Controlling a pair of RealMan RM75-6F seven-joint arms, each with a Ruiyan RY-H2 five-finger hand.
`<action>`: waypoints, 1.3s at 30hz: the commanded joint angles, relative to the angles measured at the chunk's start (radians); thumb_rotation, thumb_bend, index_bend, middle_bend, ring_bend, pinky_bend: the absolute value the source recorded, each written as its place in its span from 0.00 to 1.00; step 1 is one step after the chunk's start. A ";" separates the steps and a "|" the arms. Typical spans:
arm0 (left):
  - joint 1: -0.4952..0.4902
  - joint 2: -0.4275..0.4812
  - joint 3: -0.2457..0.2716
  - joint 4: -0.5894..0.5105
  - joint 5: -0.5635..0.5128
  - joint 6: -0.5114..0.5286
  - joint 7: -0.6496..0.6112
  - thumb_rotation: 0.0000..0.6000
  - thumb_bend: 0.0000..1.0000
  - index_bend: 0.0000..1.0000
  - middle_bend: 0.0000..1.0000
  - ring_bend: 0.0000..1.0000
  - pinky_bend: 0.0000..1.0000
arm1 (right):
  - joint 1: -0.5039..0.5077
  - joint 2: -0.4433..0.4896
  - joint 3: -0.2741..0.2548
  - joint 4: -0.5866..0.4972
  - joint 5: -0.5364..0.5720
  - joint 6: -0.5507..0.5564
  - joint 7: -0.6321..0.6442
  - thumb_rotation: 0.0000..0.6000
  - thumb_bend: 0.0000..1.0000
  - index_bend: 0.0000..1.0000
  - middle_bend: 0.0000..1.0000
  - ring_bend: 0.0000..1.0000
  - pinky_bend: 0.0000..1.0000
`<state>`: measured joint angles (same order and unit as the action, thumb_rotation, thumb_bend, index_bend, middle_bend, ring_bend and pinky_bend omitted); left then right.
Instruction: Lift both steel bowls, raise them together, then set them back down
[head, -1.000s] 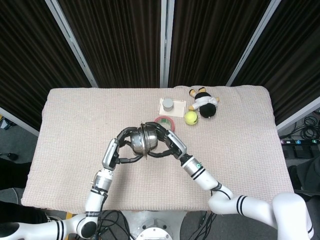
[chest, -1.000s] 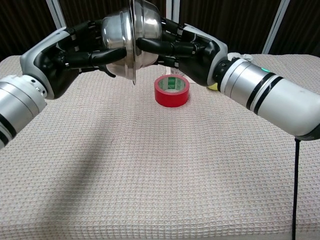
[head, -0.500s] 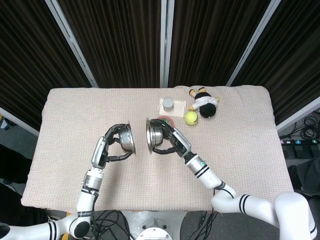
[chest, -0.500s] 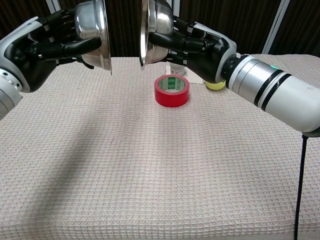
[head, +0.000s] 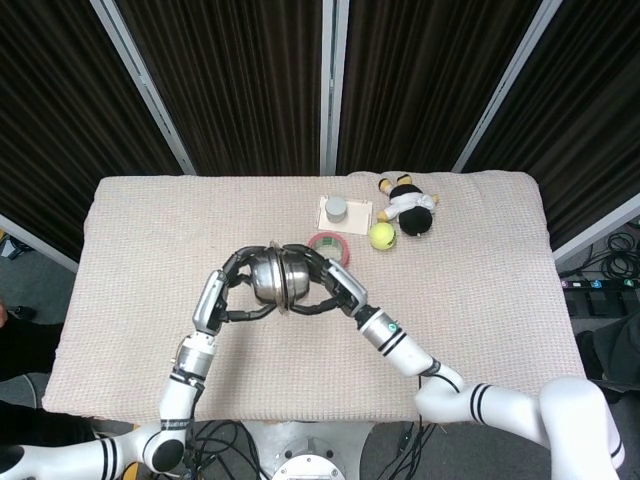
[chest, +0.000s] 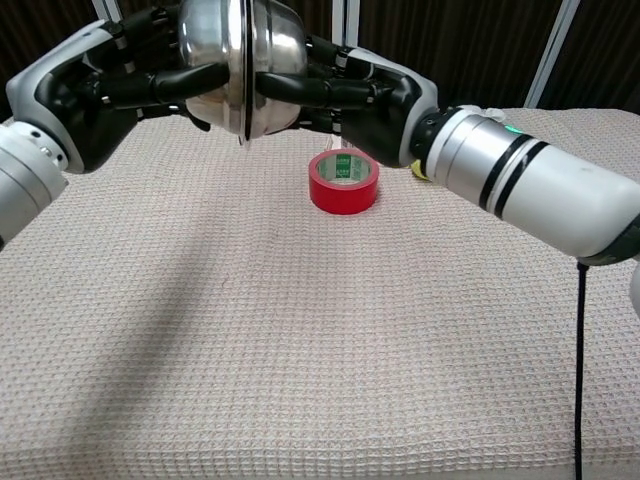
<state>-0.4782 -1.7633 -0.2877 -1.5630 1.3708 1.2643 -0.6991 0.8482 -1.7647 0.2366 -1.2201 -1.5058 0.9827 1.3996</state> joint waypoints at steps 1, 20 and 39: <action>0.027 0.035 0.009 0.020 -0.008 0.021 0.019 1.00 0.35 0.40 0.36 0.35 0.53 | -0.060 0.061 -0.027 -0.021 0.015 0.052 -0.097 1.00 0.20 0.45 0.34 0.27 0.38; -0.057 0.300 0.204 0.245 0.017 -0.273 0.720 1.00 0.34 0.42 0.38 0.35 0.50 | -0.282 0.355 -0.169 -0.401 0.493 0.129 -1.657 1.00 0.20 0.45 0.33 0.26 0.34; -0.091 0.226 0.179 0.347 -0.060 -0.320 0.749 1.00 0.34 0.41 0.38 0.35 0.50 | -0.347 0.299 -0.174 -0.399 0.585 0.133 -1.734 1.00 0.20 0.41 0.32 0.26 0.34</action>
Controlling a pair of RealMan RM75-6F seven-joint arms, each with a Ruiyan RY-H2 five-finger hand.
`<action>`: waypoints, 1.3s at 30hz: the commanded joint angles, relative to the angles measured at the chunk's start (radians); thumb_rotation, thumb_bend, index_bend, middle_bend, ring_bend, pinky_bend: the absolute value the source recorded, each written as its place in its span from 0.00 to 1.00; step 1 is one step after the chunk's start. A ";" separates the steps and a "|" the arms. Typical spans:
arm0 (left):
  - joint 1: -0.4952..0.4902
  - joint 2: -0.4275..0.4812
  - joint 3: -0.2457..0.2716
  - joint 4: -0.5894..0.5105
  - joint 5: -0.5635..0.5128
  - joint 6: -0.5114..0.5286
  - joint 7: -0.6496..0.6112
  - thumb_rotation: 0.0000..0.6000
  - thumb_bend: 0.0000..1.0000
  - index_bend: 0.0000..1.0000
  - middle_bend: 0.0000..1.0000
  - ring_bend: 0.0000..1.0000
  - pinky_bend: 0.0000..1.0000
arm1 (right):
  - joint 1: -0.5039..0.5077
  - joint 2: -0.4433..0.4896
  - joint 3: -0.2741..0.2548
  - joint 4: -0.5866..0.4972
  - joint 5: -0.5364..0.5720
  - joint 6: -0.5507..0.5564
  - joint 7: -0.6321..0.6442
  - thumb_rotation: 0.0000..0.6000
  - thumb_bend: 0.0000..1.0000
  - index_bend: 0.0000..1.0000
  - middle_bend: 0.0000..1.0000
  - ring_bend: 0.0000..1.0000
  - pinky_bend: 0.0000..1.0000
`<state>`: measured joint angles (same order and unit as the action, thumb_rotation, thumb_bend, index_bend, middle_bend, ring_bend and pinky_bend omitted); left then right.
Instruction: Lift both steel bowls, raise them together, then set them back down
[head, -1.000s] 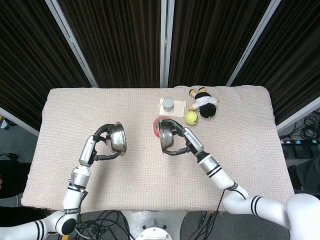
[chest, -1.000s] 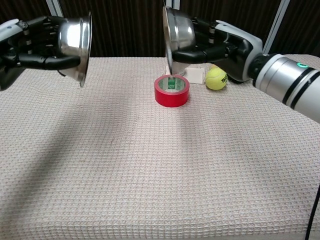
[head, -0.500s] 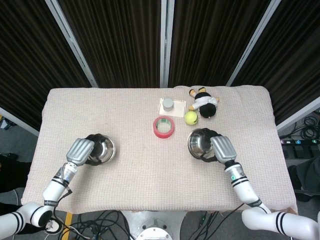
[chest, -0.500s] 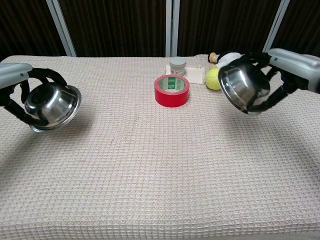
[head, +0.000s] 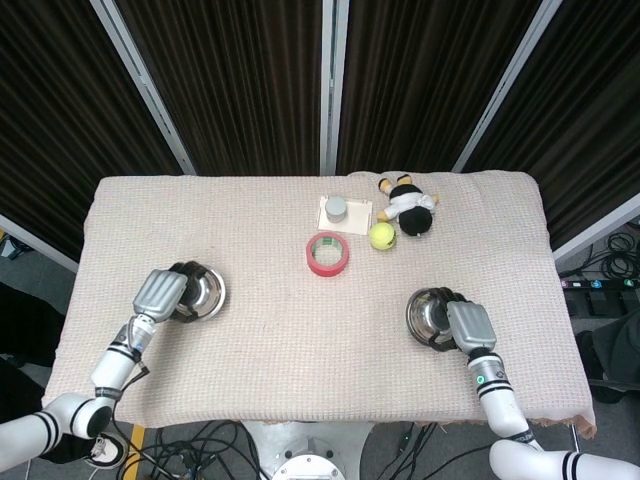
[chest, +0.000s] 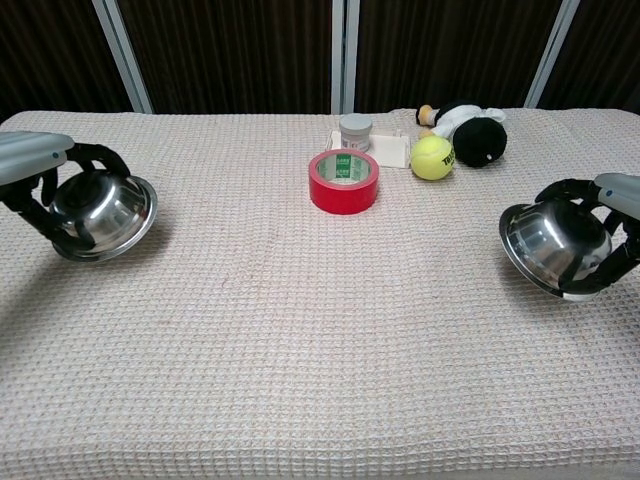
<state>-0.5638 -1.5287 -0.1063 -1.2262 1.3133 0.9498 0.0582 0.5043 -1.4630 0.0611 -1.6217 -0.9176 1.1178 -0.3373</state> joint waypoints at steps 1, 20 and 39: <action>-0.009 -0.011 -0.002 0.013 -0.004 -0.012 -0.010 1.00 0.34 0.40 0.38 0.35 0.50 | -0.004 -0.003 0.002 0.003 -0.004 -0.005 0.005 1.00 0.20 0.41 0.32 0.26 0.34; -0.004 -0.041 0.011 0.078 0.044 0.041 -0.077 1.00 0.07 0.00 0.00 0.00 0.17 | 0.001 0.032 0.011 -0.030 -0.004 -0.074 -0.006 1.00 0.00 0.00 0.00 0.00 0.00; 0.365 -0.019 0.054 -0.118 -0.013 0.573 0.040 1.00 0.09 0.00 0.00 0.00 0.17 | -0.216 0.014 -0.080 0.036 -0.302 0.259 0.119 1.00 0.00 0.00 0.00 0.00 0.00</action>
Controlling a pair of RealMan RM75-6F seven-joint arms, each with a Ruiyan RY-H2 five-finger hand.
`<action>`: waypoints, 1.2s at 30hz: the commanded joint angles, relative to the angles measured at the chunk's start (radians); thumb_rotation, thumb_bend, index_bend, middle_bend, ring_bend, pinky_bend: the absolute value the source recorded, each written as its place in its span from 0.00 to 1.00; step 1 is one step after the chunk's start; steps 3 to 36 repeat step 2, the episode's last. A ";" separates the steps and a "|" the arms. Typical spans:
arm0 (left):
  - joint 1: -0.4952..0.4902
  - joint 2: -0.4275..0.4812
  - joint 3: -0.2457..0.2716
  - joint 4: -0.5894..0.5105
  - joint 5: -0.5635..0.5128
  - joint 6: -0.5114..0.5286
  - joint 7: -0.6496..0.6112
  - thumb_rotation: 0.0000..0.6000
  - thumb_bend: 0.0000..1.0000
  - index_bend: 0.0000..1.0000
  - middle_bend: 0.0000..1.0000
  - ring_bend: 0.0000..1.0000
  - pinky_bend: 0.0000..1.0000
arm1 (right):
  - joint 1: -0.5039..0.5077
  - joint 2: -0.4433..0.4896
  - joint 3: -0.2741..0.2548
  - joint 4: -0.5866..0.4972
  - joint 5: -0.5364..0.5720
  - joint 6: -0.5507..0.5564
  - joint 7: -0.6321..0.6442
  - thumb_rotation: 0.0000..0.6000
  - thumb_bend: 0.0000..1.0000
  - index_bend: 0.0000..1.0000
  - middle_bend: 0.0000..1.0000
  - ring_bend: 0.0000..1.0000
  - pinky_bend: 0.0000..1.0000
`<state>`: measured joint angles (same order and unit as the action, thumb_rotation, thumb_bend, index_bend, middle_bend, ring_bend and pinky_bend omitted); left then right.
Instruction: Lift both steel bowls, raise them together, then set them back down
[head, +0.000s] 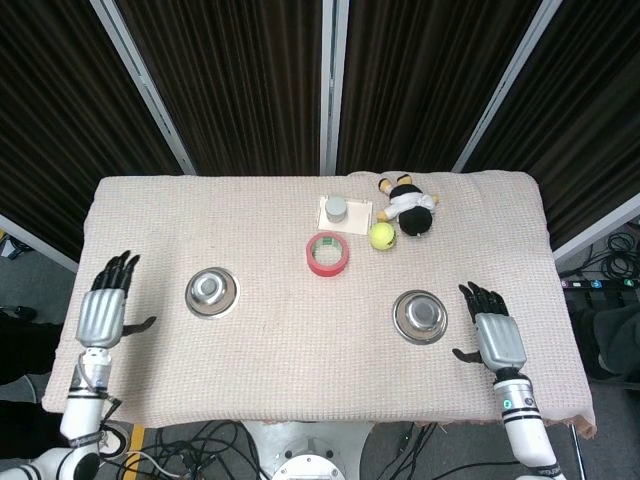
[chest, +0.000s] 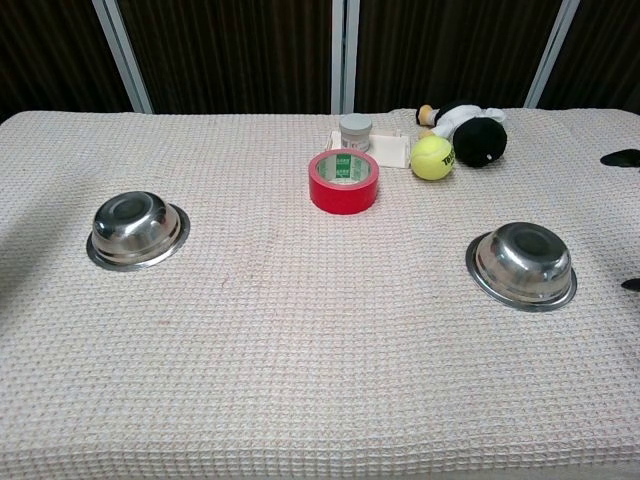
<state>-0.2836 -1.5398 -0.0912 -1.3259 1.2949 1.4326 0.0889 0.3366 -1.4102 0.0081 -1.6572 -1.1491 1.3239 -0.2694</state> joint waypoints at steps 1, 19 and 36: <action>0.099 -0.011 0.049 -0.010 0.018 0.104 -0.004 1.00 0.09 0.00 0.00 0.00 0.17 | -0.058 -0.052 -0.029 0.096 -0.087 0.068 0.063 1.00 0.00 0.00 0.00 0.00 0.00; 0.112 -0.017 0.060 0.003 0.032 0.113 -0.025 1.00 0.09 0.00 0.00 0.00 0.17 | -0.069 -0.069 -0.027 0.128 -0.107 0.087 0.077 1.00 0.00 0.00 0.00 0.00 0.00; 0.112 -0.017 0.060 0.003 0.032 0.113 -0.025 1.00 0.09 0.00 0.00 0.00 0.17 | -0.069 -0.069 -0.027 0.128 -0.107 0.087 0.077 1.00 0.00 0.00 0.00 0.00 0.00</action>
